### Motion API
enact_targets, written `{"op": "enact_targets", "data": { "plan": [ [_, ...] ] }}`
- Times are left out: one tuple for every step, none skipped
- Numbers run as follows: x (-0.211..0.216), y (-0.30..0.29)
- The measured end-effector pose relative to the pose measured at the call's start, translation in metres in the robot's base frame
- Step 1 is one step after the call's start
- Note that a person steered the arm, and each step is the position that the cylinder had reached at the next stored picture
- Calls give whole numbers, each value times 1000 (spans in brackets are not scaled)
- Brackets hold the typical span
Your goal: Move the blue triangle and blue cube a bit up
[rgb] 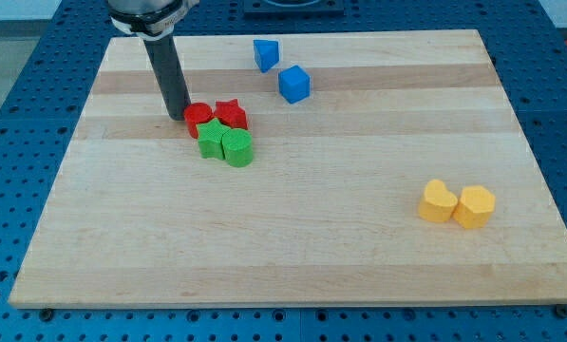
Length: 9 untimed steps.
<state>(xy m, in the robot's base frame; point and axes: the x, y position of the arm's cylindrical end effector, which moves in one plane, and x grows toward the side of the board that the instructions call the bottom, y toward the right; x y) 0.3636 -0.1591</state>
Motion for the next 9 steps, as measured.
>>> {"op": "enact_targets", "data": {
  "plan": [
    [3,0],
    [11,-7],
    [43,-18],
    [91,-14],
    [108,20],
    [109,61],
    [109,90],
    [107,100],
    [100,100]
  ]
}}
